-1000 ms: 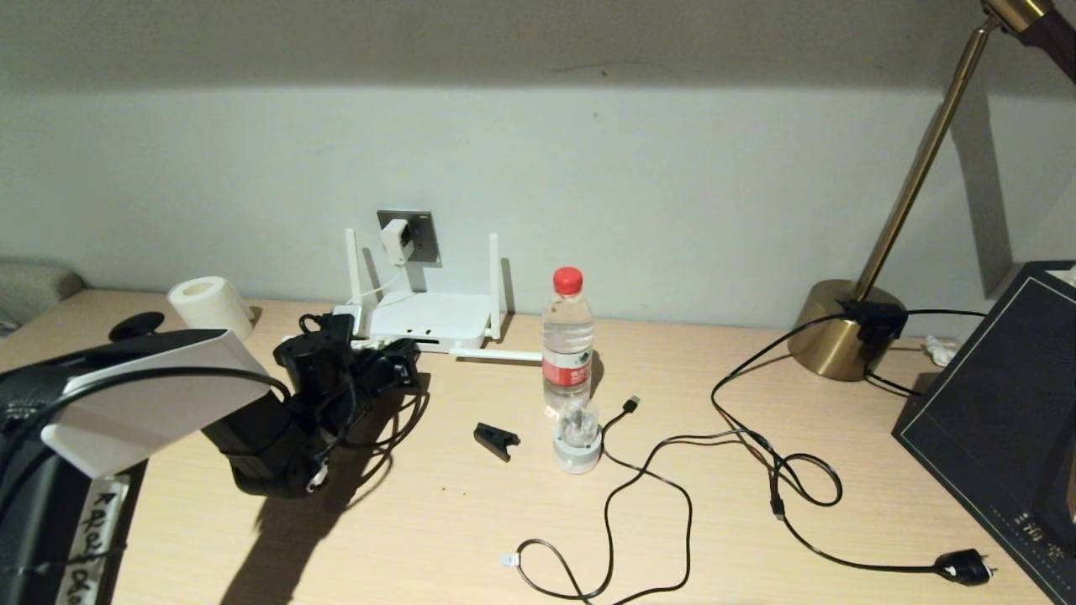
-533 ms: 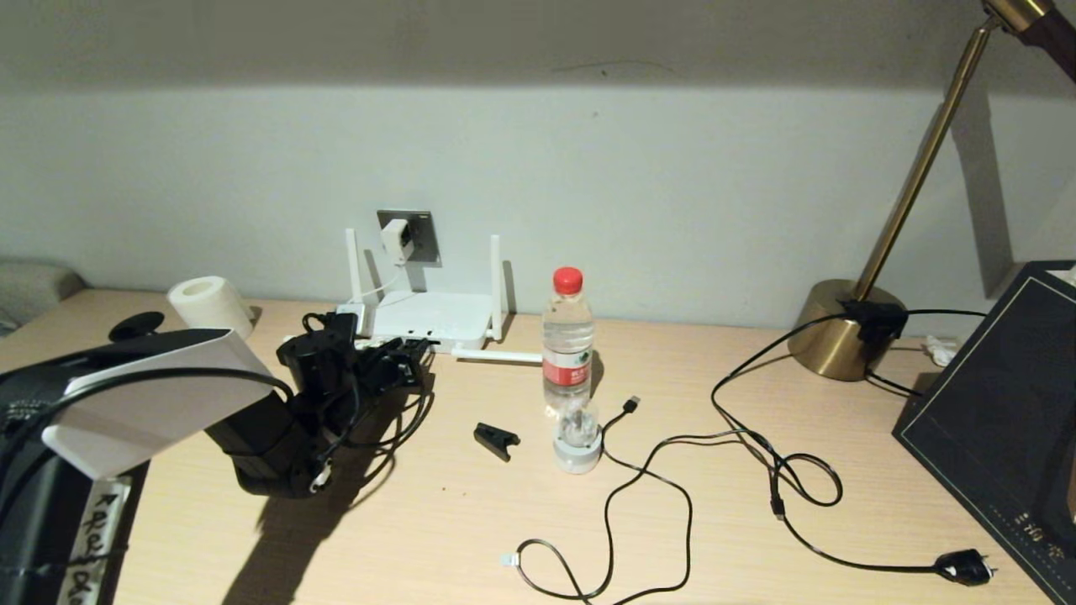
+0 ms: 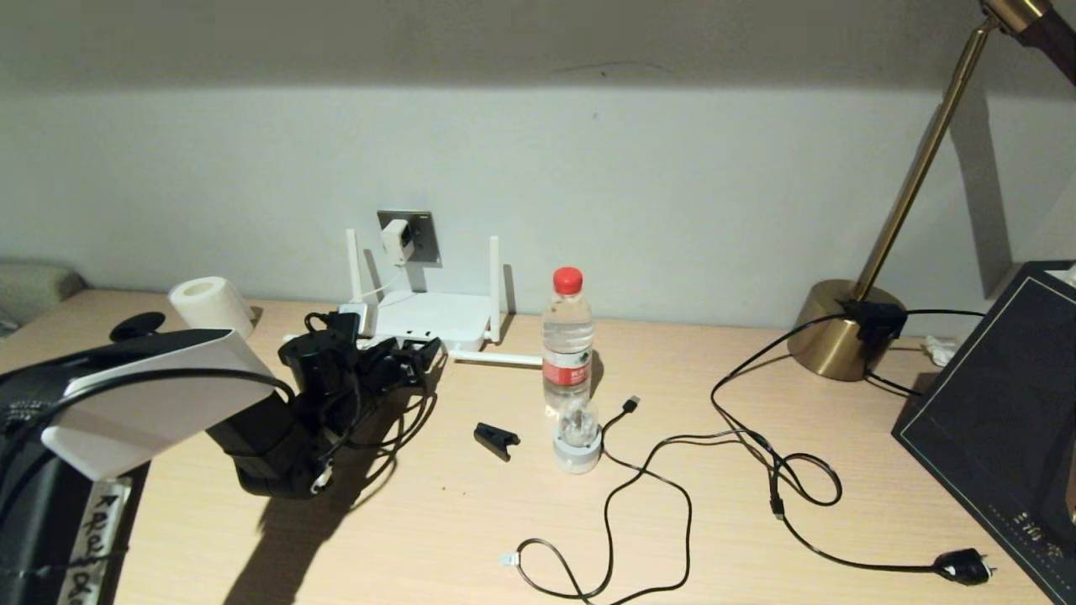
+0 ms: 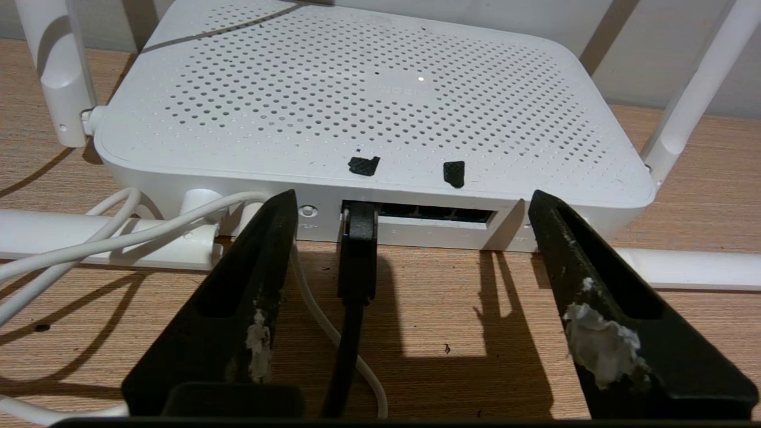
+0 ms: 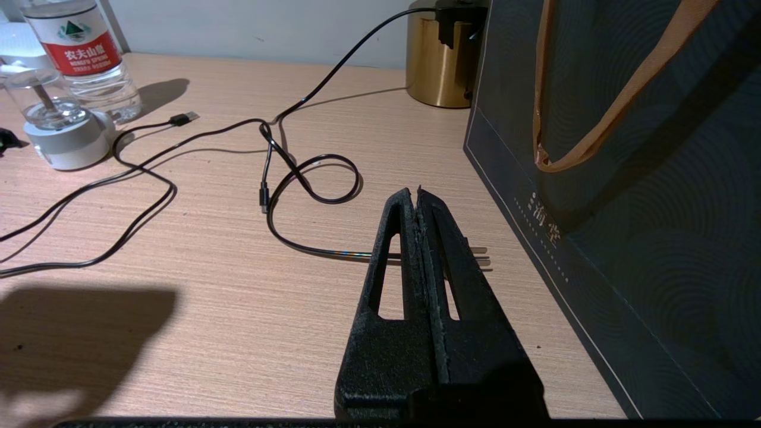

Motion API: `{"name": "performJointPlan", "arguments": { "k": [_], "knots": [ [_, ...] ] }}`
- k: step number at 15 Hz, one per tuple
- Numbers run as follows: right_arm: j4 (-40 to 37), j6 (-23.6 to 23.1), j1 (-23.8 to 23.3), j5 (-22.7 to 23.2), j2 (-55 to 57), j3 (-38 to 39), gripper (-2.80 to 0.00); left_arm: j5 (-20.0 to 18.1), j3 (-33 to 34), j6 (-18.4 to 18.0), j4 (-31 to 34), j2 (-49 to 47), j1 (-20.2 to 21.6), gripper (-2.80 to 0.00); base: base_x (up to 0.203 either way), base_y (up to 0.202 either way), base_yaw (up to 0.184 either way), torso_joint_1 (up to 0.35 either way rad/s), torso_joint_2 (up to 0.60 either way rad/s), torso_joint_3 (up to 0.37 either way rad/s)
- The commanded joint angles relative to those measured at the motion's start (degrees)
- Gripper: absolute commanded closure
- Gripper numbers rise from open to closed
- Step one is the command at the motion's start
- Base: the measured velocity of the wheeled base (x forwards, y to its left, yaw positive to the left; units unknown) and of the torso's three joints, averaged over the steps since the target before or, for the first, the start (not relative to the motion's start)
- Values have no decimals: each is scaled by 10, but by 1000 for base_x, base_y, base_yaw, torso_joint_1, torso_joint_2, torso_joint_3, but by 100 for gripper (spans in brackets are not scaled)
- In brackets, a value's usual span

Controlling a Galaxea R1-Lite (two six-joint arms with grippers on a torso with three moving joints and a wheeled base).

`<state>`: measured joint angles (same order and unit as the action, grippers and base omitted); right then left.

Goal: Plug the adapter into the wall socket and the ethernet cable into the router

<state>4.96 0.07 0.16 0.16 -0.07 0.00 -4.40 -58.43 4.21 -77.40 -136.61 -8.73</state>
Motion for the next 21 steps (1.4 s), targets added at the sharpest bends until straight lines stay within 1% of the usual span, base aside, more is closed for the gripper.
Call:
{"name": "performJointPlan", "arguments": {
  "k": [1,6,9,11,12,15,16,17,18,19,21],
  "knots": [
    [0,0,0,0,1,20,0,1,2,0,-5,-1,-1,-280,0,0,0,0,0,0],
    [0,0,0,0,1,20,0,5,34,0,-31,38,-13,-280,0,0,0,0,0,0],
    [1,0,0,0,1,20,0,5,52,0,-32,100,-28,-280,0,0,0,0,0,0],
    [1,0,0,0,1,20,0,5,71,-1,-25,162,-43,-280,0,0,0,0,0,0],
    [0,0,0,0,1,20,0,5,83,-2,-16,198,-49,0,0,0,0,0,0,0],
    [0,0,0,0,1,20,0,6,119,-5,20,333,-61,0,0,0,0,0,0,0],
    [0,0,0,0,1,20,0,10,122,-11,45,387,-62,0,0,0,0,0,0,0],
    [0,0,0,0,1,20,0,16,120,-22,85,452,-63,0,0,0,0,0,0,0],
    [1,0,-1,0,1,20,0,19,116,-32,140,520,-63,0,0,0,0,0,0,0],
    [0,0,0,0,1,20,0,22,113,-39,216,594,-64,0,0,0,0,0,0,0],
    [0,0,0,0,1,20,0,22,134,-48,404,747,-65,0,0,0,0,0,0,0]
  ]
}}
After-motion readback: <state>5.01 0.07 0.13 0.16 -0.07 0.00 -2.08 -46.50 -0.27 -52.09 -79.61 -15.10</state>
